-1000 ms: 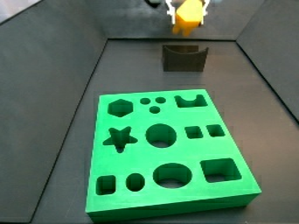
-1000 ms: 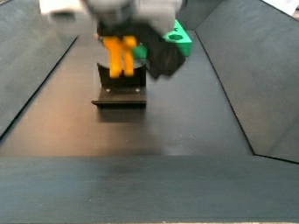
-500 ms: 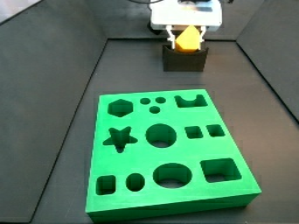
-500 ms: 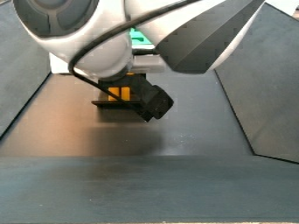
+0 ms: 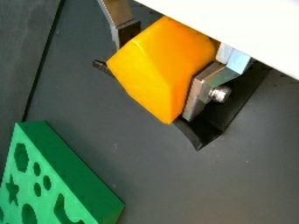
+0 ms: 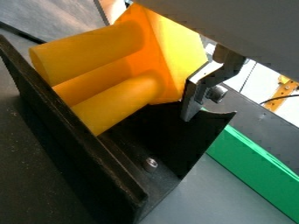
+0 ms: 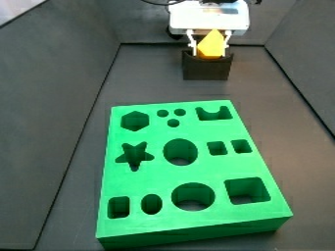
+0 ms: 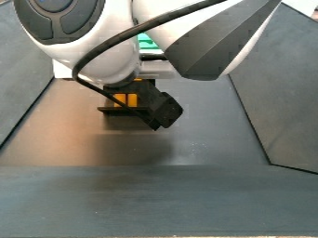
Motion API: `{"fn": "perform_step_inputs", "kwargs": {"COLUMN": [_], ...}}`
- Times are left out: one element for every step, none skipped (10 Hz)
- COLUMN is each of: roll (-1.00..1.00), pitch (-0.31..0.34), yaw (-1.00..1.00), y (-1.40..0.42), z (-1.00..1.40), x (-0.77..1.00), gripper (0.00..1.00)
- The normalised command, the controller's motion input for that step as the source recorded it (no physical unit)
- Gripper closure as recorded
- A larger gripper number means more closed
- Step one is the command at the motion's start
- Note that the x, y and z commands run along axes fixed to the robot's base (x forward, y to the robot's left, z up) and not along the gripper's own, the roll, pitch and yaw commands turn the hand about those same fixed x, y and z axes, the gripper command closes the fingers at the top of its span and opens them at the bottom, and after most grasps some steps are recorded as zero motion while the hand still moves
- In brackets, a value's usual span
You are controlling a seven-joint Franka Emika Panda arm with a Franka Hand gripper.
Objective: Pick up the 3 prong object. Move up. Rotate the 3 prong object. Place the 3 prong object on the fixture. Regrasp the 3 prong object. Move to above the board. Insert the 3 prong object.
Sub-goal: Place the 3 prong object on the fixture, then regrasp the 3 prong object.
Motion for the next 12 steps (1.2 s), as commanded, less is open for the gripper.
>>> {"fn": "perform_step_inputs", "kwargs": {"roll": [0.00, 0.00, -0.04, -0.04, -0.03, -0.02, 0.00, 0.01, 0.01, 0.02, 1.00, 1.00], "pitch": [0.000, 0.000, 0.093, 0.095, 0.091, 0.082, 0.068, 0.059, 0.051, 0.037, 0.055, 0.054], "yaw": [0.00, 0.00, 0.07, 0.07, 0.04, 0.02, -0.01, -0.03, -0.03, -0.04, 0.01, 0.01], "y": [-0.50, 0.00, 0.00, 0.00, 0.00, 0.00, 0.01, 0.01, 0.01, 0.01, -0.75, -0.74], "z": [-0.17, 0.00, 1.00, 1.00, 1.00, 1.00, 1.00, 0.85, 0.65, 0.39, 0.90, 0.80], "x": [0.00, 0.00, 0.00, 0.00, -0.02, -0.03, -0.04, -0.04, -0.04, -0.03, -0.12, -0.11], "gripper": [1.00, 0.00, 0.00, 0.00, 0.00, 0.00, 0.00, 0.00, 0.00, 0.00, 0.00, 0.00]}}
